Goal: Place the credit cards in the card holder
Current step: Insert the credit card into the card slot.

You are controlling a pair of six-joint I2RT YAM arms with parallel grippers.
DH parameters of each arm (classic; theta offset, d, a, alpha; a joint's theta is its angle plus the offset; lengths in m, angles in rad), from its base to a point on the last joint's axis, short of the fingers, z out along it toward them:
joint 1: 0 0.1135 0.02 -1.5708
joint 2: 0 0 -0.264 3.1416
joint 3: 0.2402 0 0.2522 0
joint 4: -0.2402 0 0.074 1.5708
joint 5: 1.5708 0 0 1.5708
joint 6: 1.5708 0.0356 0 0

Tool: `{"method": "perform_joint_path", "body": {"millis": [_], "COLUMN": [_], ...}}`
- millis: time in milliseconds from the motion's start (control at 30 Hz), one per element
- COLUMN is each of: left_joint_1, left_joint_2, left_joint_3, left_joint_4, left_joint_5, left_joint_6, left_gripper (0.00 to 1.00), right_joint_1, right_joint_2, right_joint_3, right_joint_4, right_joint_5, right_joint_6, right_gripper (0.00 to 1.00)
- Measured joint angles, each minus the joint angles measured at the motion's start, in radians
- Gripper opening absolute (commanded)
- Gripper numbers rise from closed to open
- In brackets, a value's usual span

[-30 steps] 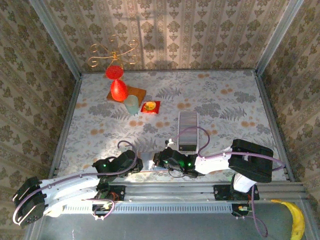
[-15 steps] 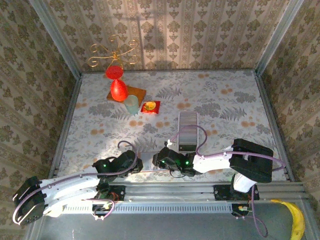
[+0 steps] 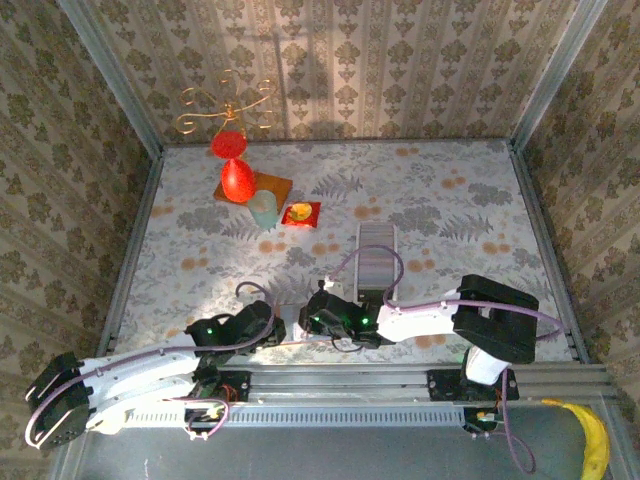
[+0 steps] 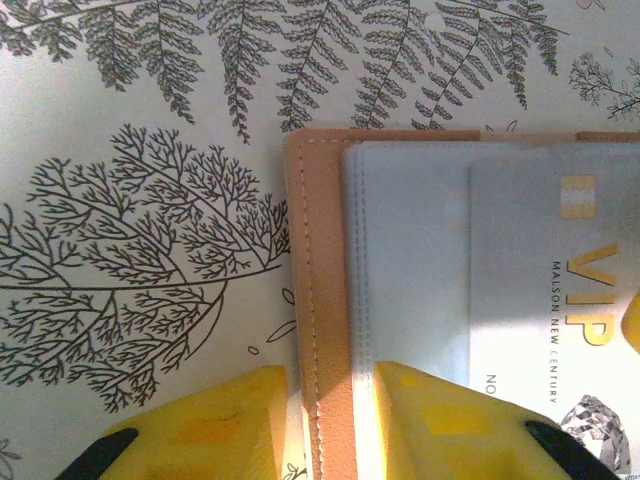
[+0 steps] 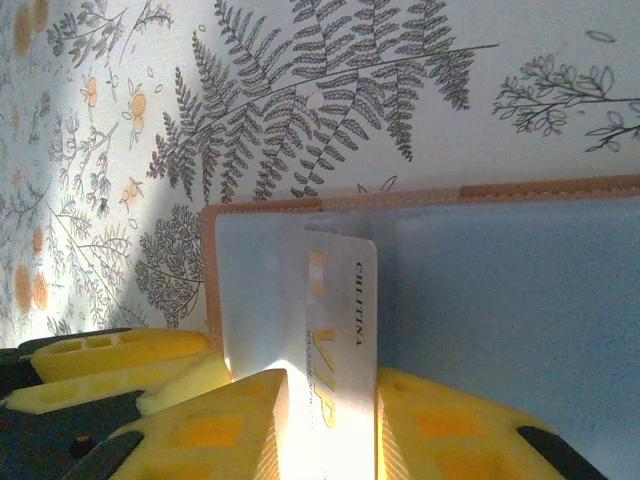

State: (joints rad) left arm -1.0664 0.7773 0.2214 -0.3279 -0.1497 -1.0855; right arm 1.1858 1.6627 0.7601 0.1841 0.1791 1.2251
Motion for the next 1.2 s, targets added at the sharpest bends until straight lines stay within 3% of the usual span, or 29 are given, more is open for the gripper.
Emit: {"method": "perform_joint_path", "body": {"millis": [200, 333, 667, 967, 1200], "left_joint_1": [0.0, 0.0, 0.0, 0.0, 0.0], "left_joint_2": [0.0, 0.0, 0.0, 0.0, 0.0], "left_joint_3": [0.0, -0.002, -0.003, -0.003, -0.003], "left_joint_4": [0.0, 0.003, 0.007, 0.007, 0.007], "left_joint_5": [0.0, 0.0, -0.001, 0.0, 0.0], "left_joint_6": [-0.001, -0.003, -0.003, -0.003, -0.003], "left_gripper": [0.29, 0.29, 0.29, 0.29, 0.29], "right_joint_1": [0.003, 0.004, 0.004, 0.007, 0.01], "right_joint_2": [0.003, 0.002, 0.021, 0.048, 0.013], "right_joint_3": [0.014, 0.014, 0.06, 0.098, 0.092], "right_joint_4": [-0.04, -0.09, -0.118, -0.13, -0.186], "right_joint_5": [-0.002, 0.002, -0.001, -0.006, 0.026], "right_joint_6": [-0.02, -0.031, -0.052, -0.072, -0.081], "right_gripper": [0.34, 0.34, 0.2, 0.2, 0.27]}}
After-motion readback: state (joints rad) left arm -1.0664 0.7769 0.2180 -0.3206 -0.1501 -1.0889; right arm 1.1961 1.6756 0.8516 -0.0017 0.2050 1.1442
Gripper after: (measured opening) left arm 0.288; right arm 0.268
